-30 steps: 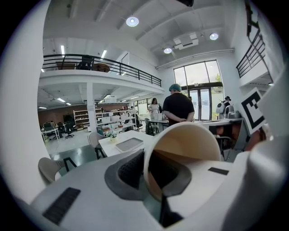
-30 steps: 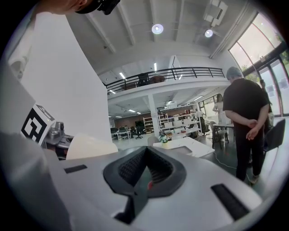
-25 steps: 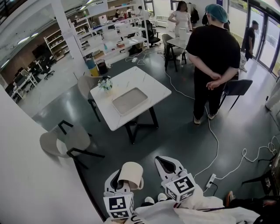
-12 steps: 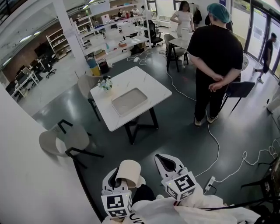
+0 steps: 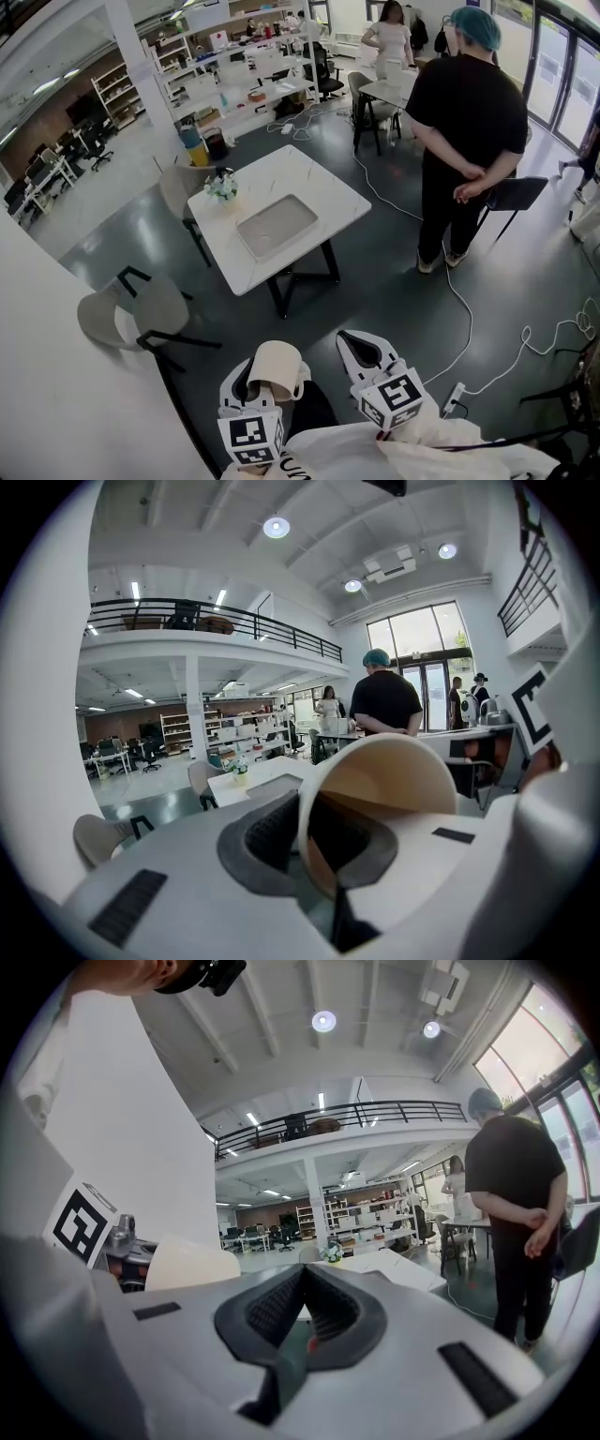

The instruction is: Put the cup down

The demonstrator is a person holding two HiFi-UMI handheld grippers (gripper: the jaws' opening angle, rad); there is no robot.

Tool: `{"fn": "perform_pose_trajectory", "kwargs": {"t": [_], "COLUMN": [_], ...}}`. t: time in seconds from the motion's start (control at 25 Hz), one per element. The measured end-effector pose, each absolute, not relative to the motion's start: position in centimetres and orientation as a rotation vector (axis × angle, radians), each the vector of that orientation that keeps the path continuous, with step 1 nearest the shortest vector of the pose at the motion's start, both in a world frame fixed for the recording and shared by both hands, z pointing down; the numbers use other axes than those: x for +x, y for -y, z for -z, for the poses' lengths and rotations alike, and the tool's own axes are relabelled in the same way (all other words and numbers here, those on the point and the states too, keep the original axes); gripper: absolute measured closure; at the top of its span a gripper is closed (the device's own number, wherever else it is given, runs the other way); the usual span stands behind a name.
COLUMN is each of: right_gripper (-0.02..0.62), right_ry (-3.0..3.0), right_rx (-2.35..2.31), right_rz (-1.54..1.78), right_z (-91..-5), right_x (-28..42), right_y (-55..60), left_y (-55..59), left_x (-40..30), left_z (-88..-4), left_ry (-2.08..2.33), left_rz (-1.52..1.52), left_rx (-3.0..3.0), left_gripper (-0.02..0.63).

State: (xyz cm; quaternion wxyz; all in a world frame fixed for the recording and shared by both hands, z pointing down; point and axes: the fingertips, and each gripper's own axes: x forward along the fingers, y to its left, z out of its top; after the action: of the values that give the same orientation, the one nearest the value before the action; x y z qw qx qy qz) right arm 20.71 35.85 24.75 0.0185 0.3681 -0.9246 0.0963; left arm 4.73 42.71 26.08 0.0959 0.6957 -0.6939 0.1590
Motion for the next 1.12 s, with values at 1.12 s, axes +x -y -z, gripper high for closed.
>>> {"fn": "perform_pose_trajectory", "kwargs": {"t": [1.12], "right_gripper": [0.592], "right_ry": [2.757], "right_rx": [1.180], "right_rz": [-0.341], "right_z": [-26.0], "right_x": [1.9], "right_y": [-12.1], "left_y": [-17.9], "left_x": [-12.5], "left_z": [-27.8], "left_ry": [1.916], "left_rz": [-0.478], "left_rx": [2.089], "left_gripper": [0.563]}}
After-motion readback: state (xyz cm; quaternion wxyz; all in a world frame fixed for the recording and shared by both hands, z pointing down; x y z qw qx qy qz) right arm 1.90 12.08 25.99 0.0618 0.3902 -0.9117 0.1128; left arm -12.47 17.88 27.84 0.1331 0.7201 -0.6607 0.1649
